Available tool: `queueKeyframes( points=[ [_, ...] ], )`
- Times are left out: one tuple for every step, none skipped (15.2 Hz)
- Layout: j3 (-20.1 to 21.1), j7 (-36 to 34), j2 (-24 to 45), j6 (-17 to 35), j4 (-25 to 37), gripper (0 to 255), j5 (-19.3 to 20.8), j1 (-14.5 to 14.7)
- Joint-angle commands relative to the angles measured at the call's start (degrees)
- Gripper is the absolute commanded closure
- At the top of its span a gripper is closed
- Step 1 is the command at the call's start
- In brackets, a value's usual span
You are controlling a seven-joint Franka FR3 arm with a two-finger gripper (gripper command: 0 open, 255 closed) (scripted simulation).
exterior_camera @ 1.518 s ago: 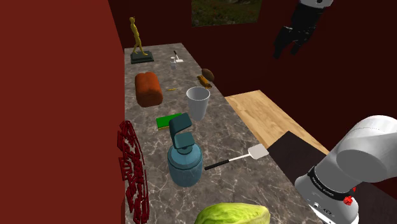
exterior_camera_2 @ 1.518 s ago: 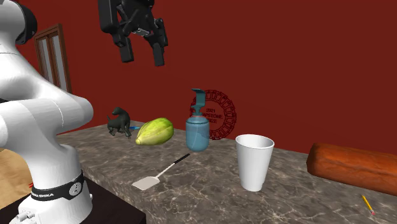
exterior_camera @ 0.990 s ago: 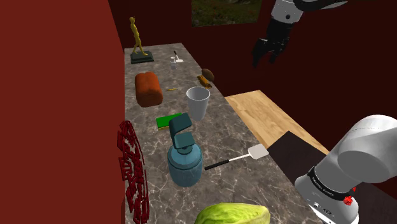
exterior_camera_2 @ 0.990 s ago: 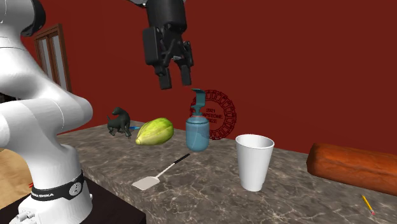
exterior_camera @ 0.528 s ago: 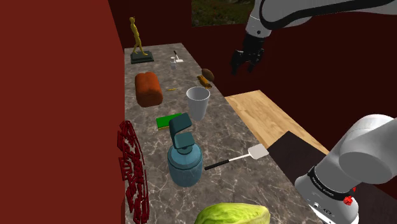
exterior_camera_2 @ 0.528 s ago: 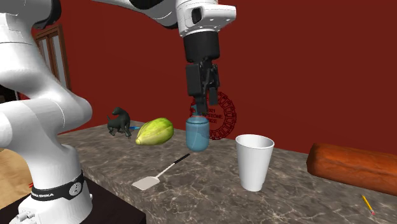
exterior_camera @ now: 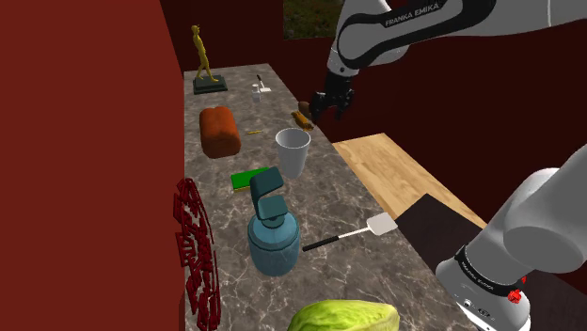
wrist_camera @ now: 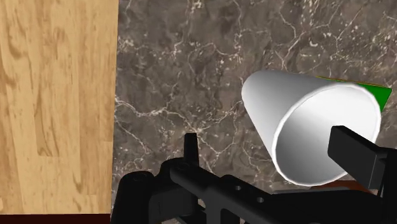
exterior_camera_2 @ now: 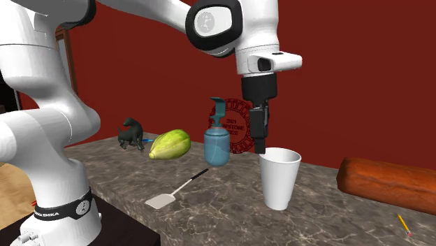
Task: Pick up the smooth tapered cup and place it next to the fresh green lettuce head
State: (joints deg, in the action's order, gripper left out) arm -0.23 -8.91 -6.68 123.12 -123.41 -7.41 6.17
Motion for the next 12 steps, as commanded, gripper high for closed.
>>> queueKeyframes(
  points=[
    [0.4,0.0,3.8,1.8,1.9,0,-0.9,0.5],
    [0.6,0.0,5.9,2.6,3.2,0,-1.4,0.8],
    [0.9,0.0,7.9,3.2,4.5,0,-1.8,1.0],
    [1.1,0.0,9.9,3.8,5.9,0,-2.2,1.2],
    [1.1,0.0,10.5,4.0,6.2,0,-2.3,1.2],
    [1.2,0.0,10.9,4.7,5.9,0,-2.4,1.3],
    [1.2,0.1,11.3,5.4,5.7,0,-2.4,1.3],
    [1.3,0.1,11.7,6.1,5.4,0,-2.5,1.4],
    [1.3,0.1,12.1,6.7,5.1,0,-2.6,1.4],
    [1.4,0.2,12.6,7.4,4.9,0,-2.6,1.5],
    [1.4,0.2,13.0,8.1,4.7,0,-2.7,1.5],
    [1.5,0.3,13.7,9.2,4.3,0,-2.8,1.6]
  ],
)
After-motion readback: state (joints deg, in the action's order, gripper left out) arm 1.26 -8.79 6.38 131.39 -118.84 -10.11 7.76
